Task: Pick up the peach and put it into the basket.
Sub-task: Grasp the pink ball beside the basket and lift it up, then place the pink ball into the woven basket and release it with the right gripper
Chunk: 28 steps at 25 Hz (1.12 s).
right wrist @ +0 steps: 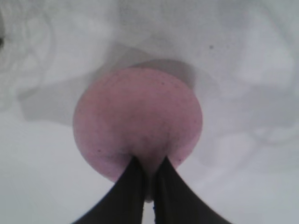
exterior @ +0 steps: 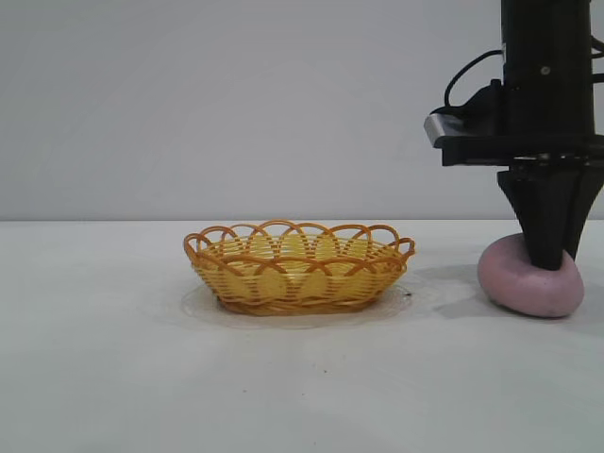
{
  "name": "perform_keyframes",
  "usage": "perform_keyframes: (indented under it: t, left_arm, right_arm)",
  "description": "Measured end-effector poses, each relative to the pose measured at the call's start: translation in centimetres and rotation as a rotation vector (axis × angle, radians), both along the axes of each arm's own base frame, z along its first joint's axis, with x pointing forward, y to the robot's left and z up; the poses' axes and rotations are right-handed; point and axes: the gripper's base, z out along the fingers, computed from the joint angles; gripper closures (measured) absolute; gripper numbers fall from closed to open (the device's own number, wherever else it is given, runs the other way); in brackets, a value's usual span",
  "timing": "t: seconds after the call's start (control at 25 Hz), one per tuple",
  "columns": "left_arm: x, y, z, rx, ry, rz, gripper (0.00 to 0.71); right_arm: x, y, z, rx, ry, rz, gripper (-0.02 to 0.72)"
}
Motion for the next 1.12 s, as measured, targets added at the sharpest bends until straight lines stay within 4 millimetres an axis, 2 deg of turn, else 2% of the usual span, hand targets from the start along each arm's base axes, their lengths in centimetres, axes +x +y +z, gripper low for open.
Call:
perform_keyframes:
  t: [0.16,0.36,0.48,0.6,0.76,0.88,0.96,1.12]
  left_arm:
    - [0.0,0.0,0.0,0.000,0.000,0.000,0.329]
    - [0.0,0.0,0.0,0.000,0.000,0.000,0.329]
    - [0.0,0.0,0.0,0.000,0.000,0.000,0.329]
    - [0.0,0.0,0.0,0.000,0.000,0.000,0.329]
    - [0.0,0.0,0.0,0.000,0.000,0.000,0.329]
    - [0.0,0.0,0.0,0.000,0.000,0.000,0.329]
    - [0.0,0.0,0.0,0.000,0.000,0.000,0.329]
    - [0.0,0.0,0.0,0.000,0.000,0.000,0.329]
  right_arm:
    - [0.6,0.1,2.5,0.010,-0.061,0.008,0.703]
    - [3.0,0.9,7.7,0.067,-0.242,0.009,0.703]
    - [3.7,1.6,10.4,0.147,-0.310,-0.010,0.703]
    - [3.8,2.5,12.0,0.206,-0.341,-0.012,0.703]
    - [2.9,5.0,12.2,0.224,-0.337,0.046,0.703]
    - [1.4,7.9,12.2,0.236,-0.326,0.123,0.703]
    - [0.5,9.8,11.8,0.240,-0.312,0.170,0.703]
    - [-0.6,12.8,9.5,0.216,-0.262,0.249,0.703]
